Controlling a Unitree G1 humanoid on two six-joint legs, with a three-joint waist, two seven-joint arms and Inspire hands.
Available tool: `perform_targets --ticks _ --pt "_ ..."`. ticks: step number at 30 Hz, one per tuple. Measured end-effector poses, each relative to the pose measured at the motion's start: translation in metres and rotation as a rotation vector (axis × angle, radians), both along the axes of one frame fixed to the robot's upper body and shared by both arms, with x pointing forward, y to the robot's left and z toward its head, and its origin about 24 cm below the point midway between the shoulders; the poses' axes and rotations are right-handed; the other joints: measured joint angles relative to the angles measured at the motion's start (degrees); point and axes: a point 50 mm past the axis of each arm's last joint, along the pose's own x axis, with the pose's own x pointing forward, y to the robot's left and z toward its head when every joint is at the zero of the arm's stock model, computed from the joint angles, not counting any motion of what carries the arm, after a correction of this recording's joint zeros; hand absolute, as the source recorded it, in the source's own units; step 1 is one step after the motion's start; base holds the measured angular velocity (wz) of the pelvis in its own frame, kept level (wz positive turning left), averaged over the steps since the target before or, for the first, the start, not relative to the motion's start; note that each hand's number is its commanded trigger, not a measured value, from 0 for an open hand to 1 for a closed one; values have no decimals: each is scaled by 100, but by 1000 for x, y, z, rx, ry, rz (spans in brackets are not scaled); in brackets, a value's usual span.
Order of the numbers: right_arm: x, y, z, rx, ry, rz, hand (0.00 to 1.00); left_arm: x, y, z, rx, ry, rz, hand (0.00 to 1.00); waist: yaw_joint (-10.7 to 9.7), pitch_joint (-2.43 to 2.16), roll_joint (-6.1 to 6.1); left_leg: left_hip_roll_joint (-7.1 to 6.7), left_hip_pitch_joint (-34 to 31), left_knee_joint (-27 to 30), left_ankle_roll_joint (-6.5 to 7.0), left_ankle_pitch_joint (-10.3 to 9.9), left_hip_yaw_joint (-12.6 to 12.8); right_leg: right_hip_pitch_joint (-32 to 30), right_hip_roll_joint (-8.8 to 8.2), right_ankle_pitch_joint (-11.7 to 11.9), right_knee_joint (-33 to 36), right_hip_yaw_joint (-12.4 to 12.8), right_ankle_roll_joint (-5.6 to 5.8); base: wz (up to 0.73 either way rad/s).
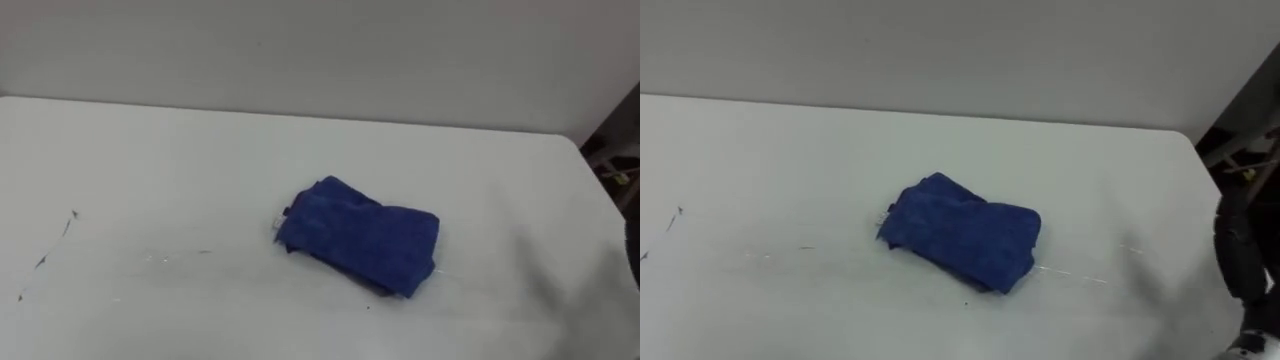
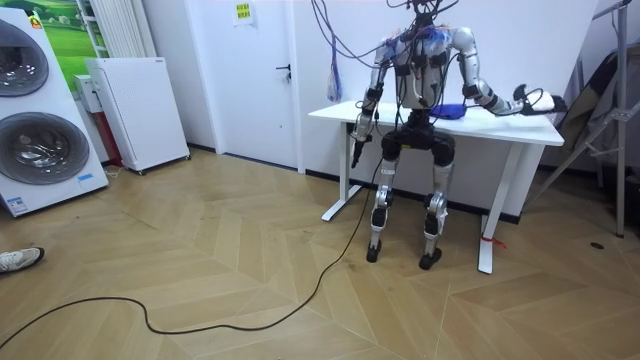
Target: Wipe table
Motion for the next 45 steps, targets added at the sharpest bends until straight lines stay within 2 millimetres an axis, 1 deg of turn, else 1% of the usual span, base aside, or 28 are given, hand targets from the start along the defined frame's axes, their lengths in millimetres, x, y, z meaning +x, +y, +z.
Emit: perform_targets --ticks 1,2,3,5,7,8,11,13,14,15,16,18,20,21,22,24,27,28,29,31,33,35,37,38,40,41,43,45 --pt "-8 -4 -5 39 1 -56 0 1 0 0 0 -1 0 0 -27 14 -17 0 -7 -9 0 -2 12 -19 0 -6 5 16 4 -5" --pt "-12 -7 -7 58 -1 -87 0 0 0 0 0 0 1 0 -37 -2 16 2 -8 -14 -1 -2 28 -27 7 -8 3 40 5 -6" --pt "-21 -11 -12 99 -4 -150 0 0 0 0 2 0 3 0 -65 -10 -1 -1 -5 -28 -1 -2 39 -34 22 -17 1 115 8 -4" --pt "-32 -17 -18 154 -17 -239 0 -4 1 0 3 5 11 0 -122 2 15 -9 0 -28 2 0 39 -31 21 -17 4 137 7 0" --pt "-46 -20 -24 186 -24 -327 0 -3 5 2 17 1 22 0 -181 -3 31 -10 21 -22 3 1 39 -17 18 -18 11 139 7 0" --pt "-48 -21 -24 187 -26 -338 0 -3 6 2 23 -1 22 0 -193 -1 30 -9 39 -23 3 1 39 0 19 -18 9 139 7 0" --pt "-61 -25 -31 214 -20 -410 0 -2 11 4 45 -14 35 0 -207 -2 -27 -14 71 -37 3 -2 39 25 18 -49 13 168 20 0" --pt "-76 -27 -37 288 -51 -540 0 -6 12 5 50 -3 38 0 -204 12 -84 -16 16 -35 7 -5 39 -1 23 -39 -39 178 21 0" --pt "-81 -28 -39 309 -60 -583 0 -8 12 5 50 1 39 0 -213 3 -65 -19 -3 -29 9 -6 39 -14 28 -32 -44 201 16 0" --pt "-89 -28 -43 346 -75 -656 0 -9 12 5 51 3 39 0 -250 11 -73 -26 -33 -28 11 -5 39 -46 36 -30 -41 249 15 0" --pt "-98 -28 -47 372 -80 -718 0 -13 13 6 52 11 41 0 -289 -1 -43 -31 -51 -26 12 -5 44 -72 46 -30 -39 301 15 -3" --pt "-114 -27 -51 411 -99 -819 0 -16 13 6 54 19 45 0 -304 11 -40 -33 -45 -32 12 -5 46 -73 47 -30 -38 309 15 0" --pt "-131 -25 -55 434 -86 -896 0 -20 13 7 57 27 45 0 -396 -6 0 -34 -44 -19 14 -6 37 -63 46 -31 -38 300 15 2" --pt "-142 -21 -59 451 -57 -930 0 -20 13 7 58 27 46 0 -445 -24 23 -32 -37 -17 14 -7 25 -46 46 -35 -38 297 19 0" --pt "-150 -16 -64 482 -43 -968 0 -19 12 6 59 24 47 0 -442 -35 47 -33 -24 -21 14 -7 27 -41 46 -40 -28 309 20 0" --pt "-163 -7 -69 521 -27 -1022 0 -17 12 6 63 21 48 0 -456 -36 78 -33 -4 -28 14 -7 47 -40 47 -41 -19 327 20 -4" --pt "-184 12 -81 601 65 -1051 0 -15 11 5 71 17 53 0 -456 -37 70 -34 5 -31 15 -8 54 -37 49 -39 -20 343 17 -1" --pt "-190 20 -86 639 116 -1042 0 -16 8 4 63 20 56 0 -443 -35 68 -37 7 -31 20 -11 59 -42 54 -38 -16 374 17 -4" --pt "-190 23 -88 659 143 -1022 0 -16 7 4 59 21 56 0 -432 -35 69 -37 7 -30 22 -13 59 -43 58 -38 -18 394 17 0" --pt "-195 35 -94 703 292 -918 0 -20 3 0 43 51 62 0 -438 -32 77 -40 26 -27 26 -16 57 -23 59 -38 -21 402 18 0" --pt "-190 39 -99 733 394 -810 0 -19 -1 -3 31 68 67 0 -391 -28 90 -45 61 -30 32 -21 60 4 61 -38 -21 426 18 -2" --pt "-186 43 -102 735 511 -685 0 -20 -4 -5 21 89 62 0 -254 -29 108 -45 91 -34 36 -25 86 20 67 -36 -22 452 20 -5" --pt "-172 47 -106 724 635 -510 0 -20 -6 -7 12 104 52 0 -144 -24 122 -44 91 -33 36 -26 84 29 69 -26 -34 446 18 0" --pt "-168 48 -107 717 661 -468 0 -20 -7 -7 10 108 48 0 -111 -21 129 -44 91 -34 36 -26 84 29 69 -25 -34 444 18 0" --pt "-154 53 -111 697 768 -307 0 -19 -11 -8 1 125 19 0 10 7 176 -44 78 -31 37 -26 79 16 69 -20 -35 439 16 0" --pt "-151 54 -112 691 792 -266 0 -19 -12 -9 -3 129 12 0 49 10 191 -44 77 -32 37 -27 78 16 69 -20 -32 438 16 0" --pt "-138 59 -114 659 884 -108 0 -20 -17 -11 -13 156 -26 0 183 17 261 -45 78 -31 37 -27 71 22 69 -20 -32 431 16 0" --pt "-132 64 -116 639 929 -16 0 -18 -20 -12 -13 164 -45 0 234 24 289 -44 77 -20 37 -26 27 54 65 -20 -34 387 17 11"
